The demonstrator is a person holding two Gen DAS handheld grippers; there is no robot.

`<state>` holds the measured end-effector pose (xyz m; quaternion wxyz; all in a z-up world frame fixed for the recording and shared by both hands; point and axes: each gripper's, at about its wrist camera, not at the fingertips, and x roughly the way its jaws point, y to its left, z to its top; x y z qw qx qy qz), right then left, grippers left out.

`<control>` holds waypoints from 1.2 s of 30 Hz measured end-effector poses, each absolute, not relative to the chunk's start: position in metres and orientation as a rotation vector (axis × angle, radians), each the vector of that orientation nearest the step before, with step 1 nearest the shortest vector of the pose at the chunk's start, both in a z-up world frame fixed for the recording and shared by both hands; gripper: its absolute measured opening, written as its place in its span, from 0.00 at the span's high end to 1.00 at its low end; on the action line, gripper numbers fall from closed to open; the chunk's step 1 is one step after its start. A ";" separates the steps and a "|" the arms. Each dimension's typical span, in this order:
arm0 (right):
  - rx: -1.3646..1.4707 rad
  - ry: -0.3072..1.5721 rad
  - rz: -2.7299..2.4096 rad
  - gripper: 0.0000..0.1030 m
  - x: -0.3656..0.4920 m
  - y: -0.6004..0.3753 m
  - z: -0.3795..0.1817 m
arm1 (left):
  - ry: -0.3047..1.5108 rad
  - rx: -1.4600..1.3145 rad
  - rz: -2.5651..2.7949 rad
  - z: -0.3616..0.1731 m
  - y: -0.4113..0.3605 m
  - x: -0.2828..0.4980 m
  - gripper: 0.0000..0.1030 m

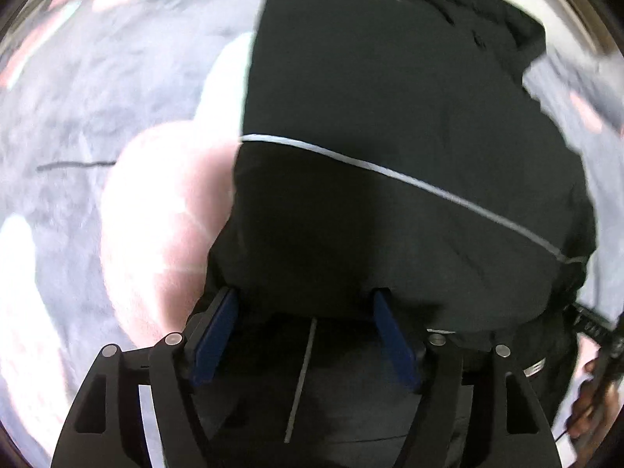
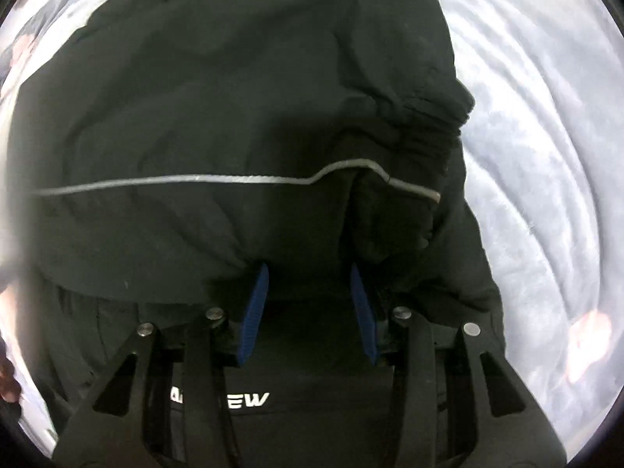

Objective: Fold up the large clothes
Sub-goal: 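Release the sleeve onto the jacket and open the left gripper, then grasp the jacket hood with both grippers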

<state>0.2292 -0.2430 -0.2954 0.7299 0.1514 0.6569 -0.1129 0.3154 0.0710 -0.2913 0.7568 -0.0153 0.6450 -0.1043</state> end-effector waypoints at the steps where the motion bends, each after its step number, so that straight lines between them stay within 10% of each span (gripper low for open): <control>1: 0.332 1.442 -0.249 0.62 0.229 -0.243 -0.289 | 1.391 -0.048 -0.231 -0.286 0.073 0.314 0.30; 17: 0.290 1.022 -0.153 0.57 0.302 -0.260 -0.109 | 0.953 -0.060 -0.422 -0.103 0.054 0.393 0.32; 36: 0.388 1.016 -0.192 0.49 0.506 -0.330 -0.180 | 1.117 -0.074 -0.497 -0.241 -0.079 0.633 0.32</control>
